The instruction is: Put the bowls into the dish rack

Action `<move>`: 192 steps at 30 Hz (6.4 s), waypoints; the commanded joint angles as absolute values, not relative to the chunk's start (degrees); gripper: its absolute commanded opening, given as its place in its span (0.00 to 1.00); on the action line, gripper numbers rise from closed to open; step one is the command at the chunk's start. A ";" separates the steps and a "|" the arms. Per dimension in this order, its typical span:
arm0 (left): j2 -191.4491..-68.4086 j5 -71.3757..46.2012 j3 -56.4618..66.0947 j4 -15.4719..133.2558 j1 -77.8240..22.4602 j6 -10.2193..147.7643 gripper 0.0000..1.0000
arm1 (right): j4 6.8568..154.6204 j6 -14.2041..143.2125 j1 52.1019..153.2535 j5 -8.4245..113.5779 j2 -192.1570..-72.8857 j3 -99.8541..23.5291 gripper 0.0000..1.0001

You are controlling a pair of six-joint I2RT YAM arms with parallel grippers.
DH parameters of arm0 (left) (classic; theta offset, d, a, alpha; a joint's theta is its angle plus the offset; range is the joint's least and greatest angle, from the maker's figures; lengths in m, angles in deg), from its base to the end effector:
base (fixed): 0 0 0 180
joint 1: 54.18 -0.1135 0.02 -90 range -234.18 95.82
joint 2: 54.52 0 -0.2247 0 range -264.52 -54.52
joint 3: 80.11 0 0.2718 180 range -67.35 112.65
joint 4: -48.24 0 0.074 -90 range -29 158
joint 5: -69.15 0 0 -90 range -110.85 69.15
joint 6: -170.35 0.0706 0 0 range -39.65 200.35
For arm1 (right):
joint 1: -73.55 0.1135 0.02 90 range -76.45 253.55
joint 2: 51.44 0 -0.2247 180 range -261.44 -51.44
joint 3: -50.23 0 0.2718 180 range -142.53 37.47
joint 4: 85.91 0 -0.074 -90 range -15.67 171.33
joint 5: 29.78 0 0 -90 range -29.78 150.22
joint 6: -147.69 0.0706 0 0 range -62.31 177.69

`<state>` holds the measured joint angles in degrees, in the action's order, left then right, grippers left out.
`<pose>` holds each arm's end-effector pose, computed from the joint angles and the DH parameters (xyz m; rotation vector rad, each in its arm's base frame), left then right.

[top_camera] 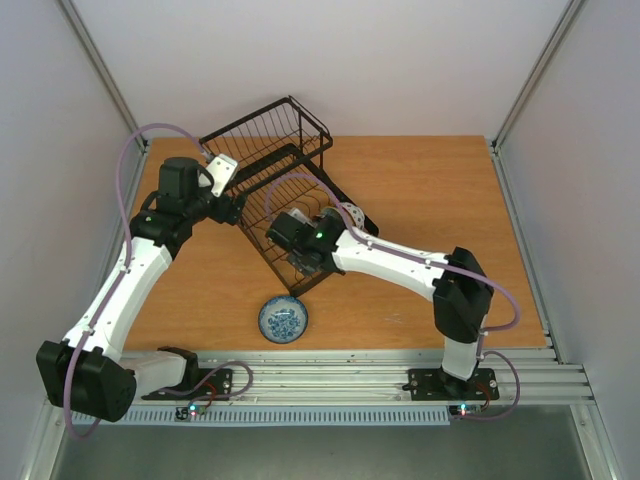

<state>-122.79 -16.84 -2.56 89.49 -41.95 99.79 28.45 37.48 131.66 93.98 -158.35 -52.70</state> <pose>0.3191 -0.0742 0.2896 0.6201 2.0349 -0.0001 0.2461 0.3212 0.1852 -1.5086 2.0735 -0.5854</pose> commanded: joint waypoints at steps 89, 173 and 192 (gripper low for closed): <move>-133.79 12.80 8.11 120.74 -32.68 113.79 0.76 | 30.96 46.25 129.01 79.73 -140.97 -48.45 0.01; -134.53 36.16 7.97 127.10 -39.82 124.17 0.01 | 75.89 62.98 129.77 37.17 -121.22 -16.94 0.89; -134.35 36.38 7.79 127.20 -39.95 124.07 0.01 | 68.14 60.58 131.38 49.51 -121.82 -18.25 0.88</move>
<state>-135.54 30.13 6.95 127.91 -40.01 124.34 69.30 61.63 131.05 47.60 -121.18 -18.51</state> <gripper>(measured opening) 0.074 0.881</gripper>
